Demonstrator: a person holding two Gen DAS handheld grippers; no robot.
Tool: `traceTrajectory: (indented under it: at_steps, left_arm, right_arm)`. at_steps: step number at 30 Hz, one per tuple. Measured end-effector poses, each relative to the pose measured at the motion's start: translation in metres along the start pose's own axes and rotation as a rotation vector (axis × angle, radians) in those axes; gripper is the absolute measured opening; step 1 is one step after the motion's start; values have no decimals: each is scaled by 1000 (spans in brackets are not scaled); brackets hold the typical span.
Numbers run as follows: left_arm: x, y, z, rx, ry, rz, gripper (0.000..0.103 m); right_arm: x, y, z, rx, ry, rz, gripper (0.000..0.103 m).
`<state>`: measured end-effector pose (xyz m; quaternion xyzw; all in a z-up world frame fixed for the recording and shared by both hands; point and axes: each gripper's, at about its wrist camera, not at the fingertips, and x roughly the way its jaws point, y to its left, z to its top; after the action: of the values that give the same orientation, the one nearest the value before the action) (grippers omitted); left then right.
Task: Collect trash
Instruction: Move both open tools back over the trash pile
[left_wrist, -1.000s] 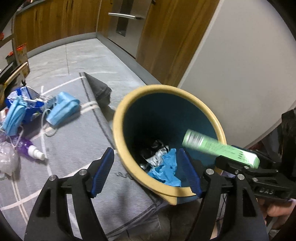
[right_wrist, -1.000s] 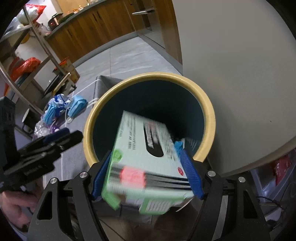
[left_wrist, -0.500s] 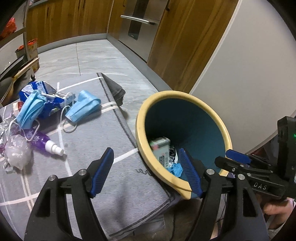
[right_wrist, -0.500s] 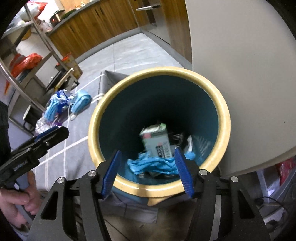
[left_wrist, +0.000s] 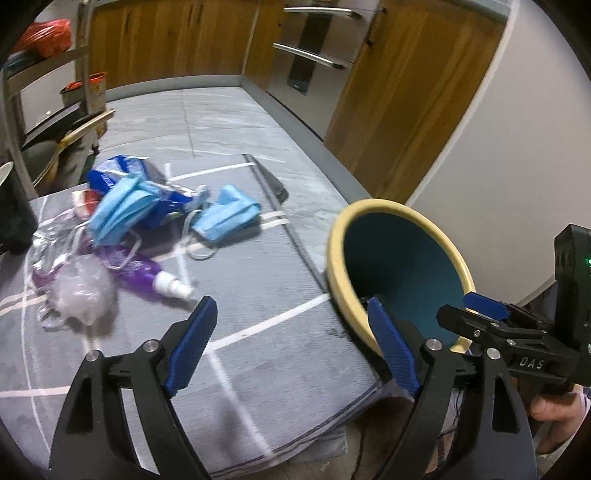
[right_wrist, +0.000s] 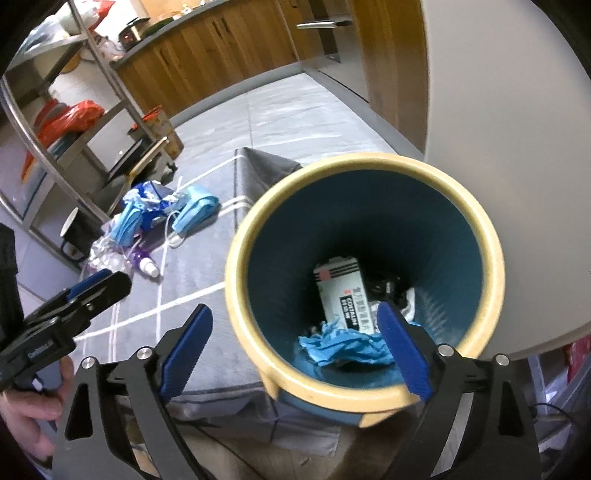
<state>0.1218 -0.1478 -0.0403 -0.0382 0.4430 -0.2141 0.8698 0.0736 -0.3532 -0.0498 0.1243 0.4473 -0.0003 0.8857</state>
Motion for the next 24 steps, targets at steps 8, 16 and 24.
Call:
traceTrajectory:
  at_steps: [8,16,24]
  left_arm:
    - [-23,42,-4,-58,10,48,85]
    - [-51,89,-8,-94,38,106,85]
    - [-66,129,1,-89,55,169,85]
  right_arm:
    - [8,36,4,-58,5,24,93]
    - [11,68,6,-104,8,53,93]
    - [17,88,7,-139,22,52,93]
